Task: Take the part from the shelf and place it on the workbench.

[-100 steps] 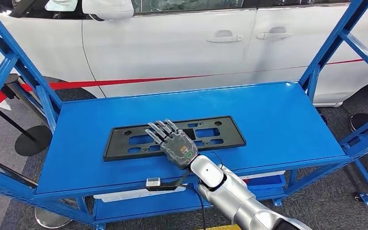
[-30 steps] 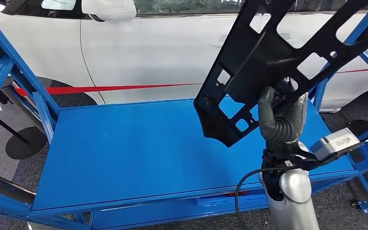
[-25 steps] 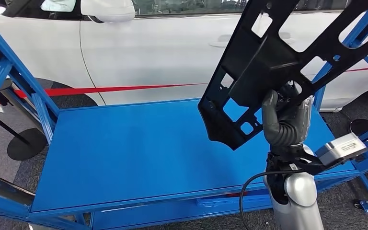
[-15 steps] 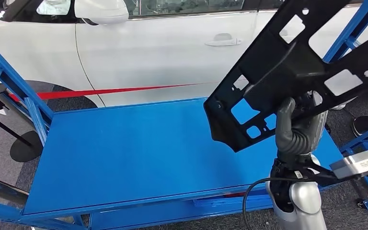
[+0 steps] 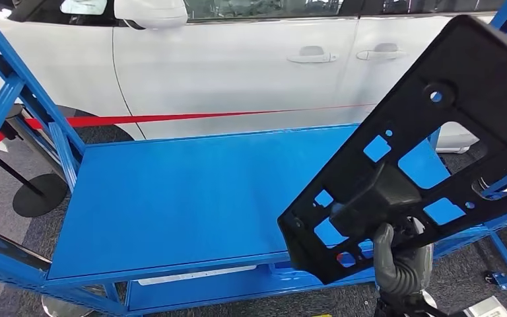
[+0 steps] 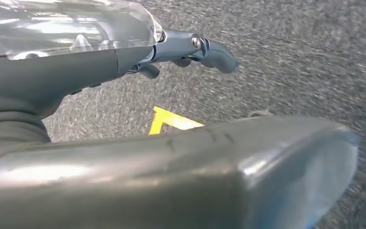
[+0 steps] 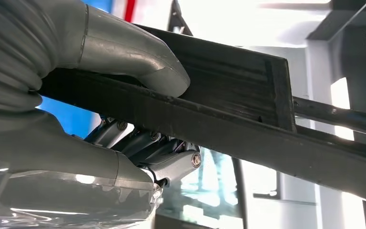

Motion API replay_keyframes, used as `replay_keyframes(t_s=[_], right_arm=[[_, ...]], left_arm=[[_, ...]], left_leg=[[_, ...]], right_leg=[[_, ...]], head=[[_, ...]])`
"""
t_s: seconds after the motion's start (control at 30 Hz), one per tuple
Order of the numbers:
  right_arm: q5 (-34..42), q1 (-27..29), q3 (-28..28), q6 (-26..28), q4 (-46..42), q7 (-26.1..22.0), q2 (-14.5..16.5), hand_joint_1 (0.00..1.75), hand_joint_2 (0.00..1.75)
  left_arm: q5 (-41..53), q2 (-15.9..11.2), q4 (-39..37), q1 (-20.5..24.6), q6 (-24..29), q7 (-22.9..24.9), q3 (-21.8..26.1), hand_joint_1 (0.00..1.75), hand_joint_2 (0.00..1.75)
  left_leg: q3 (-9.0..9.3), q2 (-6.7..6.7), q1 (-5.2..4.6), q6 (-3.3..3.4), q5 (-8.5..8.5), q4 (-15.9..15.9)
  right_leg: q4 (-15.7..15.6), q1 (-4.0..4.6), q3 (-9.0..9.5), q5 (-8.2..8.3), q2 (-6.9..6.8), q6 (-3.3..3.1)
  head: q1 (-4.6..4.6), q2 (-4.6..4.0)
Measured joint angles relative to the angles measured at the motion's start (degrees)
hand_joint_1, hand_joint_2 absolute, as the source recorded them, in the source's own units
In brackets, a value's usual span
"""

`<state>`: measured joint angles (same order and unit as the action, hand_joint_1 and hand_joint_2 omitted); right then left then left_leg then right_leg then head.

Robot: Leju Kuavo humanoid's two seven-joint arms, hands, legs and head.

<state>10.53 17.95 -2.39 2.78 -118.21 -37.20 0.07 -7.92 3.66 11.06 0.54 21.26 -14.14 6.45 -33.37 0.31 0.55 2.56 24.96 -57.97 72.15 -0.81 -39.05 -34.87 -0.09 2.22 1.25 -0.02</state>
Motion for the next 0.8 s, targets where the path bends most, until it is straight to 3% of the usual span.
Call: replay_keyframes(t_s=[0.03, 0.07, 0.13, 0.2, 0.23, 0.33, 0.37, 0.43, 0.47, 0.5, 0.53, 0.57, 0.6, 0.63, 0.67, 0.73, 0.8], right_arm=[[0.0, 0.9, 0.7, -0.5, 0.0, 0.0, 0.4, 1.75, 1.75], [0.0, 1.7, 1.3, -1.0, 0.0, 0.0, 0.8, 1.75, 1.75], [0.1, 2.6, 2.3, -1.8, -0.2, 0.0, 1.6, 1.75, 1.75], [0.1, 3.1, 2.8, -2.4, -0.4, 0.0, 2.3, 1.75, 1.75], [0.1, 3.4, 3.0, -2.5, -0.6, -0.1, 2.7, 1.75, 1.75], [0.1, 4.0, 3.6, -2.7, -0.9, -0.1, 3.5, 1.75, 1.75], [0.1, 4.1, 3.7, -2.7, -0.9, -0.1, 3.8, 1.75, 1.75], [0.2, 4.3, 3.8, -2.7, -0.9, -0.1, 4.3, 1.75, 1.75], [0.2, 4.4, 3.8, -2.7, -1.0, -0.1, 4.4, 1.75, 1.75], [0.3, 4.5, 3.9, -2.7, -1.0, -0.1, 4.6, 1.75, 1.75], [0.3, 4.6, 4.0, -2.7, -1.0, -0.1, 4.7, 1.75, 1.75], [0.3, 4.6, 4.0, -2.7, -1.0, -0.1, 4.8, 1.75, 1.75], [0.4, 4.7, 4.0, -2.8, -1.0, -0.1, 4.9, 1.75, 1.75], [0.4, 4.7, 4.1, -3.1, -1.0, -0.2, 5.0, 1.75, 1.75], [0.5, 4.8, 4.2, -3.5, -1.0, -0.3, 5.1, 1.75, 1.75], [0.8, 4.9, 4.6, -4.6, -1.0, -0.5, 5.4, 1.75, 1.75], [0.9, 5.2, 5.3, -5.8, -1.1, -0.7, 5.8, 1.75, 1.75]], left_arm=[[-0.2, 0.0, 0.0, 0.0, 0.2, 0.0, 0.3, 0.00, 0.00], [-0.4, -0.1, 0.0, 0.0, 0.5, 0.0, 0.5, 0.00, 0.00], [-0.7, -0.1, 0.0, 0.0, 1.0, -0.1, 1.0, 0.00, 0.00], [-0.9, -0.1, 0.0, 0.0, 1.3, -0.2, 1.4, 0.00, 0.00], [-1.0, -0.1, 0.0, 0.0, 1.4, -0.3, 1.5, 0.00, 0.00], [-1.0, -0.3, 0.0, -0.1, 1.6, -0.4, 1.8, 0.00, 0.00], [-1.0, -0.3, 0.0, -0.1, 1.6, -0.4, 1.9, 0.00, 0.00], [-1.0, -0.4, 0.0, -0.1, 1.6, -0.4, 1.9, 0.00, 0.00], [-1.0, -0.4, 0.0, -0.1, 1.6, -0.4, 1.9, 0.00, 0.00], [-1.0, -0.4, 0.0, -0.1, 1.6, -0.4, 1.9, 0.00, 0.00], [-1.0, -0.5, 0.0, -0.1, 1.6, -0.4, 2.0, 0.00, 0.00], [-1.0, -0.5, 0.0, -0.1, 1.6, -0.4, 2.0, 0.00, 0.00], [-1.1, -0.5, 0.0, -0.1, 1.6, -0.5, 2.0, 0.00, 0.00], [-1.0, -0.6, 0.0, -0.1, 1.6, -0.6, 2.0, 0.00, 0.00], [-1.0, -0.6, 0.0, 0.0, 1.5, -0.7, 2.0, 0.00, 0.00], [-0.9, -0.8, 0.0, 0.0, 1.4, -0.8, 2.0, 0.00, 0.00], [-0.7, -0.9, 0.0, -0.1, 1.3, -0.7, 2.0, 0.00, 0.00]], left_leg=[[-0.62, 0.04, -0.01, -0.06, -0.36, -0.1], [-1.20, 0.07, 0.00, -0.17, -0.71, -0.2], [-2.17, 0.10, 0.01, -0.54, -1.46, -0.4], [-2.61, 0.11, -0.06, -1.12, -2.26, -0.4], [-2.65, 0.12, -0.07, -1.47, -2.66, -0.3], [-2.90, 0.09, 0.04, -2.61, -3.29, -0.1], [-3.35, 0.03, 0.07, -2.89, -2.08, -0.9], [-4.99, -0.08, 0.14, -3.17, 3.17, -5.8], [-5.94, -0.09, 0.14, -3.26, 6.15, -9.7], [-6.60, -0.09, 0.15, -3.36, 8.11, -13.4], [-6.62, -0.09, 0.15, -3.41, 8.76, -15.9], [-5.77, -0.10, 0.14, -3.39, 8.15, -16.7], [-3.87, -0.17, 0.14, -3.28, 6.68, -15.3], [-0.92, -0.62, 0.13, -3.04, 5.26, -11.9], [2.52, -1.53, 0.09, -2.70, 4.87, -7.4], [7.17, -3.04, -0.04, -2.18, 5.51, -0.4], [7.61, -2.80, -0.21, -1.79, 5.71, 1.2]], right_leg=[[1.4, -0.10, 0.13, -0.52, -0.01, 0.13], [0.6, -0.17, 1.37, 0.09, -0.01, 0.16], [-6.5, -0.26, 6.81, 2.77, -0.02, -0.10], [-13.6, 0.07, 11.49, 4.29, 0.00, -0.56], [-15.2, 0.28, 12.42, 4.43, 0.03, -0.80], [-15.9, 0.40, 11.70, 5.60, 0.03, -1.98], [-16.1, 0.30, 11.17, 6.24, -0.03, -2.55], [-16.3, 0.24, 9.82, 7.55, -0.15, -3.33], [-16.2, 0.34, 9.03, 8.15, -0.14, -3.54], [-16.1, 0.45, 8.20, 8.76, -0.15, -3.56], [-16.0, 0.54, 7.33, 9.36, -0.14, -3.54], [-15.8, 0.61, 6.44, 9.92, -0.05, -3.44], [-15.5, 0.64, 5.56, 10.40, 0.12, -3.28], [-15.1, 0.65, 4.74, 10.85, 0.39, -3.05], [-14.8, 0.73, 3.95, 11.24, 0.70, -2.78], [-14.2, 0.77, 3.01, 12.11, 1.22, -2.18], [-14.3, 0.73, 2.70, 13.19, 1.88, -1.48]], head=[[0.00, 0.00], [0.01, 0.00], [0.01, 0.00], [0.01, 0.01], [0.02, 0.01], [0.01, 0.00], [0.02, 0.00], [0.04, 0.00], [0.04, 0.00], [0.04, 0.00], [0.04, 0.00], [0.04, 0.00], [0.04, 0.00], [0.05, 0.00], [0.05, 0.00], [0.03, 0.01], [0.00, 0.01]])
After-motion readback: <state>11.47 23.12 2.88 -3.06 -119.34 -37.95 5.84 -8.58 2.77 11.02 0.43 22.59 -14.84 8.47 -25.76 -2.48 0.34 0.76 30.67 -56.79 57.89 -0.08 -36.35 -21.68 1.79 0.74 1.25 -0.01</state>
